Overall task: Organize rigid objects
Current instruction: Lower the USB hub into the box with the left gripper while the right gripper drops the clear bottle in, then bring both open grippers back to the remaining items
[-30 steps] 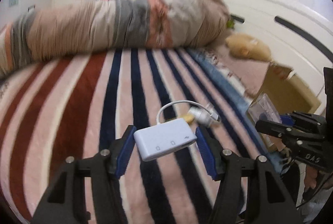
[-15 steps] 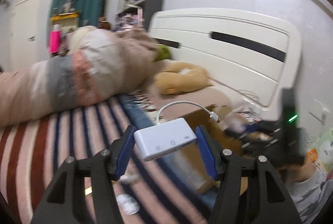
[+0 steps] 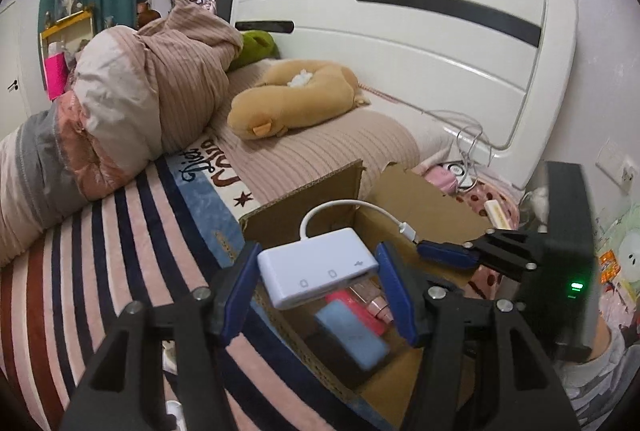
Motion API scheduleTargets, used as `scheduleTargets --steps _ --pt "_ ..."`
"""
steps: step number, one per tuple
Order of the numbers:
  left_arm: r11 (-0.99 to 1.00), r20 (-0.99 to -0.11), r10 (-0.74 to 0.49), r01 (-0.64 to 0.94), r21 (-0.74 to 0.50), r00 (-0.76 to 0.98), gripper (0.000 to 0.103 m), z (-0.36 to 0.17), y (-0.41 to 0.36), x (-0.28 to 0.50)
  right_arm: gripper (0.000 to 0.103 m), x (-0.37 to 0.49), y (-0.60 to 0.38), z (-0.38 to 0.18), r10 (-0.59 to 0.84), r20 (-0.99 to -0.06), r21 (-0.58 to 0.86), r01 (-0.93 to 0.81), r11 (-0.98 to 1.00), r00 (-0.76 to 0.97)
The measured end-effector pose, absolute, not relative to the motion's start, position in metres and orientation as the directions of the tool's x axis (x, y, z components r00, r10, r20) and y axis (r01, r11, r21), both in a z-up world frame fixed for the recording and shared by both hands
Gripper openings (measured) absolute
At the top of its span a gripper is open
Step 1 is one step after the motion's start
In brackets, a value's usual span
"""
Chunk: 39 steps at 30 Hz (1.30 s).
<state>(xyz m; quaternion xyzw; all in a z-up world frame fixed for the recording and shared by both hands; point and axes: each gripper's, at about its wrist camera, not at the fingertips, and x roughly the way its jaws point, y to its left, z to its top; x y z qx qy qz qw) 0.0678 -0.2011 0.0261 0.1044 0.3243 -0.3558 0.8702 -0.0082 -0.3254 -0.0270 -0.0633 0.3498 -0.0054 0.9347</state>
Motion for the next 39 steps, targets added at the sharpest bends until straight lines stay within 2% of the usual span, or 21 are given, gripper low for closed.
scheduleTargets --steps 9,13,20,23,30,36,39 --pt "0.725 -0.72 -0.489 0.689 -0.022 0.492 0.056 0.01 -0.227 0.09 0.024 -0.01 -0.329 -0.027 -0.021 -0.649 -0.097 -0.056 0.994 0.76" --pt "0.728 -0.727 -0.479 0.686 -0.016 0.492 0.058 0.007 -0.23 0.092 0.024 -0.011 -0.329 -0.027 -0.012 -0.65 -0.091 -0.062 0.994 0.76" --pt "0.746 -0.702 -0.492 0.665 -0.035 0.515 0.067 0.017 -0.213 0.09 0.026 -0.013 -0.327 -0.024 0.029 -0.659 -0.046 -0.079 0.996 0.752" --pt "0.759 -0.678 -0.503 0.649 -0.051 0.535 0.069 0.028 -0.195 0.088 0.034 -0.014 -0.324 -0.02 0.04 -0.655 -0.034 -0.082 0.996 0.755" --pt "0.817 -0.628 -0.481 0.573 -0.067 0.612 0.075 0.046 -0.133 0.084 0.036 -0.017 -0.299 0.002 0.079 -0.616 -0.021 -0.117 0.993 0.784" --pt "0.883 -0.588 -0.416 0.463 -0.078 0.694 0.077 0.044 -0.052 0.082 0.036 -0.008 -0.233 0.026 0.21 -0.584 -0.011 -0.266 0.964 0.784" --pt "0.907 -0.598 -0.375 0.414 -0.08 0.708 0.078 0.032 -0.017 0.085 0.036 -0.001 -0.194 0.028 0.285 -0.585 0.005 -0.348 0.938 0.759"
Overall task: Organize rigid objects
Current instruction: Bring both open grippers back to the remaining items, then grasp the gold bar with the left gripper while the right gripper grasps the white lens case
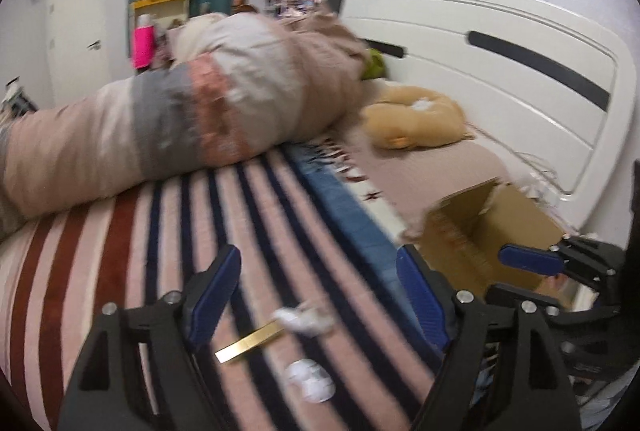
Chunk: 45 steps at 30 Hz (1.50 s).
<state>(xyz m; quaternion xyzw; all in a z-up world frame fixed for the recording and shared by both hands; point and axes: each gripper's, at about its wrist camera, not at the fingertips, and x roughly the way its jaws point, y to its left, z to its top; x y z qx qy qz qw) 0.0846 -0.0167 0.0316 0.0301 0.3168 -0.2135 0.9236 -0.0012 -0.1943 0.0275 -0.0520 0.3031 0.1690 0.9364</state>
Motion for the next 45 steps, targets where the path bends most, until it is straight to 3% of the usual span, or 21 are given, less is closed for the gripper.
scheduleTargets --steps 2,5,8,15,18,22,25,26,31,37,42,45 --pt "0.918 -0.612 -0.355 0.387 -0.086 0.707 0.078 0.018 0.006 0.086 0.037 0.003 -0.167 0.022 0.327 -0.599 0.014 -0.399 0.917 0.731" --pt "0.93 -0.635 -0.329 0.355 -0.092 0.699 0.078 -0.006 0.034 0.089 0.047 0.013 -0.13 0.001 0.385 -0.641 0.041 -0.471 0.881 0.664" --pt "0.941 -0.665 -0.304 0.326 -0.095 0.682 0.078 -0.033 0.055 0.093 0.048 0.023 -0.108 -0.025 0.392 -0.692 0.06 -0.493 0.868 0.607" --pt "0.93 -0.733 -0.329 0.338 -0.143 0.596 0.078 -0.095 0.063 0.112 0.052 0.059 -0.104 -0.116 0.314 -0.815 0.132 -0.372 0.919 0.487" --pt "0.921 -0.748 -0.348 0.356 -0.16 0.564 0.078 -0.112 0.057 0.123 0.052 0.067 -0.107 -0.141 0.335 -0.829 0.192 -0.334 0.923 0.447" --pt "0.91 -0.767 -0.361 0.379 -0.166 0.531 0.078 -0.13 0.044 0.138 0.051 0.072 -0.105 -0.157 0.309 -0.833 0.164 -0.329 0.93 0.459" --pt "0.906 -0.779 -0.367 0.386 -0.174 0.509 0.078 -0.141 0.036 0.148 0.042 0.075 -0.105 -0.158 0.281 -0.83 0.123 -0.334 0.934 0.481" --pt "0.905 -0.782 -0.367 0.388 -0.175 0.504 0.077 -0.145 0.033 0.15 0.027 0.076 -0.106 -0.157 0.263 -0.83 0.099 -0.335 0.937 0.492" --pt "0.898 -0.791 -0.379 0.398 -0.189 0.48 0.077 -0.159 0.022 0.16 0.027 0.079 -0.117 -0.155 0.252 -0.83 0.084 -0.335 0.938 0.498" --pt "0.905 -0.802 -0.346 0.398 -0.148 0.487 0.053 -0.163 0.018 0.159 0.027 0.077 -0.128 -0.158 0.253 -0.834 0.081 -0.344 0.936 0.491" --pt "0.891 -0.812 -0.356 0.429 -0.146 0.462 0.025 -0.161 0.02 0.143 0.027 0.077 -0.128 -0.159 0.249 -0.832 0.077 -0.342 0.937 0.495" --pt "0.876 -0.81 -0.384 0.453 -0.167 0.443 0.02 -0.158 0.019 0.132 0.027 0.078 -0.127 -0.159 0.253 -0.831 0.083 -0.339 0.937 0.495"
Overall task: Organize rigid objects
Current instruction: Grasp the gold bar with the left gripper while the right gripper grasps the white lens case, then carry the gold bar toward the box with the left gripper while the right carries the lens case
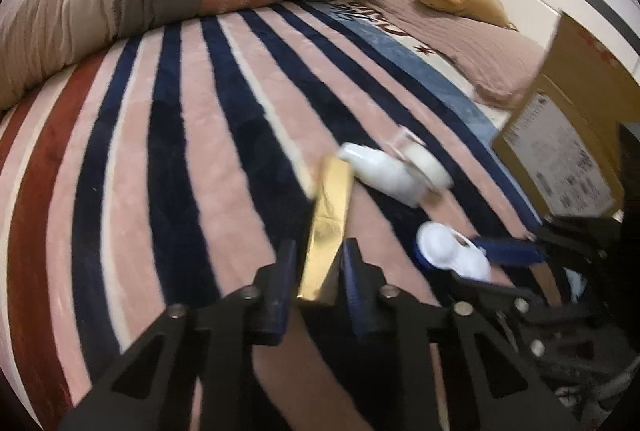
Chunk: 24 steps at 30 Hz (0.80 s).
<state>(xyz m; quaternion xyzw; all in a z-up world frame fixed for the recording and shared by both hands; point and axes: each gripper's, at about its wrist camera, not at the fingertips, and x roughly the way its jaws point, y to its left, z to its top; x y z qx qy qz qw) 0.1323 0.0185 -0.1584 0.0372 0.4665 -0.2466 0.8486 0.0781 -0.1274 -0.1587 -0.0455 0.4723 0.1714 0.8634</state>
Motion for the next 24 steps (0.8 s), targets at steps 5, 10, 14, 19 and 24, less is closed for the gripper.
scheduleTargets --steps 5,10,14,19,24 --pt "0.885 -0.811 -0.37 0.438 -0.158 0.454 0.02 -0.162 0.012 0.135 0.027 0.078 -0.128 -0.159 0.254 -0.831 0.084 -0.34 0.937 0.496" --pt "0.891 -0.805 -0.361 0.427 -0.15 0.471 0.023 -0.169 -0.001 0.15 0.028 0.079 -0.129 -0.159 0.265 -0.83 0.095 -0.342 0.935 0.492" --pt "0.899 -0.803 -0.35 0.413 -0.143 0.483 0.019 -0.171 -0.006 0.155 0.028 0.08 -0.127 -0.16 0.263 -0.827 0.086 -0.351 0.933 0.497" --pt "0.905 -0.797 -0.339 0.404 -0.132 0.499 0.015 -0.162 -0.004 0.151 0.027 0.075 -0.12 -0.154 0.249 -0.815 0.049 -0.365 0.93 0.523" --pt "0.907 -0.764 -0.34 0.406 -0.112 0.549 0.015 -0.129 0.002 0.128 0.027 0.06 -0.116 -0.126 0.277 -0.776 0.044 -0.389 0.92 0.567"
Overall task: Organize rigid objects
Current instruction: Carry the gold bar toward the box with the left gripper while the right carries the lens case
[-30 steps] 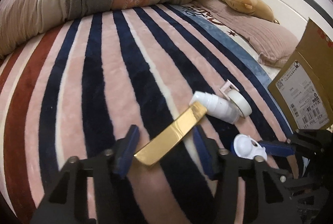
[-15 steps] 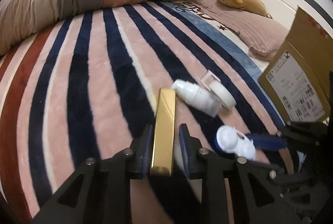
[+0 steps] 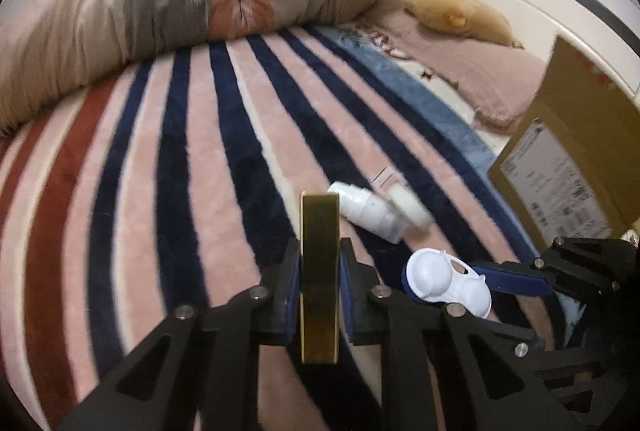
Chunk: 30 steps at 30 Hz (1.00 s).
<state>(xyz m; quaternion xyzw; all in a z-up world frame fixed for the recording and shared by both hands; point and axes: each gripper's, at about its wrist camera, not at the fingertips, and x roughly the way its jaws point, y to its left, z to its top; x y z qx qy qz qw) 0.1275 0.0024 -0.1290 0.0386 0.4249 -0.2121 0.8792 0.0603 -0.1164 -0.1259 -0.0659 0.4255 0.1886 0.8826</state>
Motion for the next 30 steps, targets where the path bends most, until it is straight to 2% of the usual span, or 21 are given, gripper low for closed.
scheduleTargets --steps 9,13,16,21,30 --pt "0.903 -0.638 -0.375 0.421 -0.087 0.672 0.015 -0.046 0.007 0.076 0.027 0.008 -0.126 -0.035 0.339 -0.609 0.012 -0.419 0.908 0.717" --pt "0.892 -0.583 -0.398 0.448 -0.064 0.708 0.015 -0.011 -0.006 0.059 0.027 -0.012 -0.153 0.006 0.32 -0.519 -0.013 -0.381 0.924 0.793" --pt "0.878 -0.55 -0.422 0.475 -0.051 0.721 0.015 0.012 -0.023 0.052 0.027 -0.021 -0.184 0.027 0.284 -0.486 -0.013 -0.332 0.943 0.826" --pt "0.838 -0.522 -0.478 0.546 -0.029 0.706 0.015 0.041 -0.066 0.046 0.027 -0.031 -0.243 0.033 0.135 -0.491 -0.063 -0.19 0.98 0.861" --pt "0.733 -0.532 -0.574 0.68 0.004 0.622 0.015 0.06 -0.165 0.047 0.028 -0.018 -0.318 -0.014 -0.014 -0.636 -0.094 -0.059 0.994 0.772"
